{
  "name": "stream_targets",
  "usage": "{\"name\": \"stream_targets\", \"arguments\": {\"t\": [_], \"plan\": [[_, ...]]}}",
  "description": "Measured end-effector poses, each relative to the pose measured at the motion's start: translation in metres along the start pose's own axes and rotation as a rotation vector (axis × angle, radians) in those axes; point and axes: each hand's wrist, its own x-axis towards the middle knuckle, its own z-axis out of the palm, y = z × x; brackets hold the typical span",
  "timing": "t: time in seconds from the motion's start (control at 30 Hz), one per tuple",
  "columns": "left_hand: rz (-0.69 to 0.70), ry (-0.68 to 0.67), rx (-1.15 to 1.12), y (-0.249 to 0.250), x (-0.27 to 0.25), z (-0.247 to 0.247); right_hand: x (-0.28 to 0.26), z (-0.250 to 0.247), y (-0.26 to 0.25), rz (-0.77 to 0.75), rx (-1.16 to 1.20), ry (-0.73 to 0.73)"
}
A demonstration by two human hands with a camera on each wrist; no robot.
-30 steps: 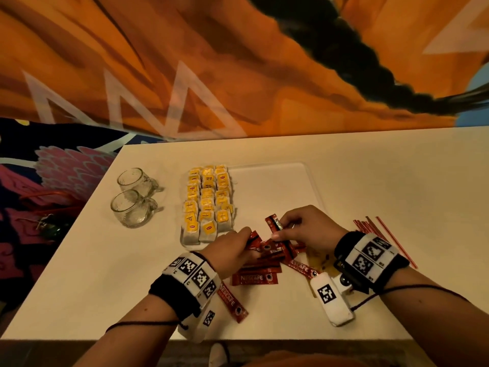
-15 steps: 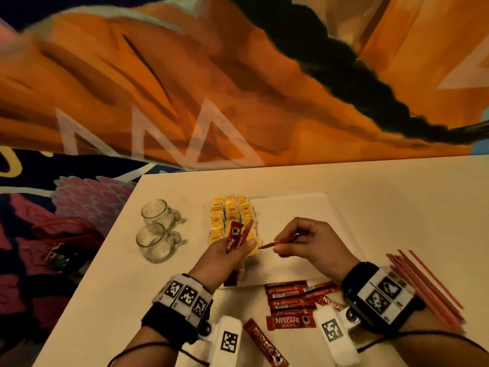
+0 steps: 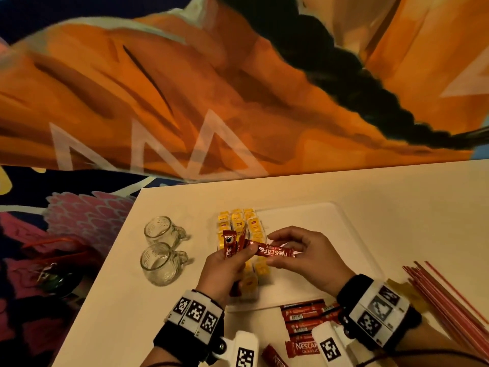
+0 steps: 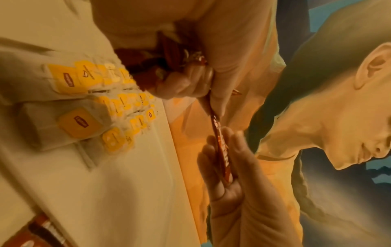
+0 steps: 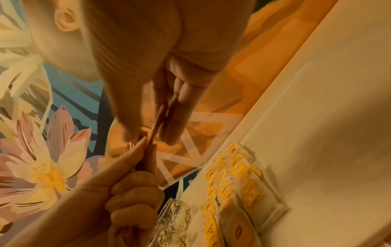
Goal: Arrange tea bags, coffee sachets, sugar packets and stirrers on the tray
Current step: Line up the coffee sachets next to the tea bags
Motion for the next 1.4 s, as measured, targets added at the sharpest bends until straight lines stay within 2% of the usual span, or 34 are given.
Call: {"name": "stream_targets", "arguments": {"t": [0.13,0.2,0.3,0.4,0.47,0.57,0.67,0.8,0.9,1.0,1.1,1.23,1.3,1.4], "plan": [[0.016,-0.008,-0.017,-0.001,0.01,0.004,0.01,0.001,-0.002,0.07,-0.001,0.044],[0.094,-0.014,0.099,0.003,0.014,0.006,0.015,-0.003,-0.002,0.092,-0.1,0.046],[0.29,-0.053,0.345,0.011,0.02,0.01,0.02,-0.011,-0.004,0.05,-0.398,-0.01],[0.358,-0.132,0.495,0.022,0.025,0.013,0.026,-0.017,-0.007,0.001,-0.529,-0.045],[0.358,-0.138,0.47,0.029,0.027,0.016,0.029,-0.021,-0.005,0.017,-0.485,-0.009],[0.339,-0.108,0.362,0.034,0.025,0.02,0.034,-0.026,-0.003,0.128,-0.111,0.097],[0.238,-0.096,0.276,0.028,0.027,0.019,0.037,-0.028,-0.003,0.23,0.265,0.132],[0.103,-0.102,0.215,0.022,0.024,0.024,0.041,-0.02,-0.001,0.273,0.474,0.109],[0.072,-0.066,0.174,0.022,0.03,0.023,0.046,-0.017,0.006,0.286,0.474,0.099],[0.082,-0.037,0.235,0.027,0.036,0.02,0.05,-0.024,0.013,0.261,0.385,0.117],[0.079,-0.048,0.294,0.032,0.042,0.015,0.057,-0.035,0.021,0.216,0.252,0.142],[0.071,-0.059,0.349,0.033,0.055,0.01,0.069,-0.047,0.035,0.144,-0.052,0.046],[0.067,-0.063,0.367,0.032,0.059,0.011,0.076,-0.05,0.043,0.158,-0.105,0.008],[0.06,-0.089,0.406,0.027,0.066,0.009,0.093,-0.059,0.064,0.244,-0.076,0.074]]}}
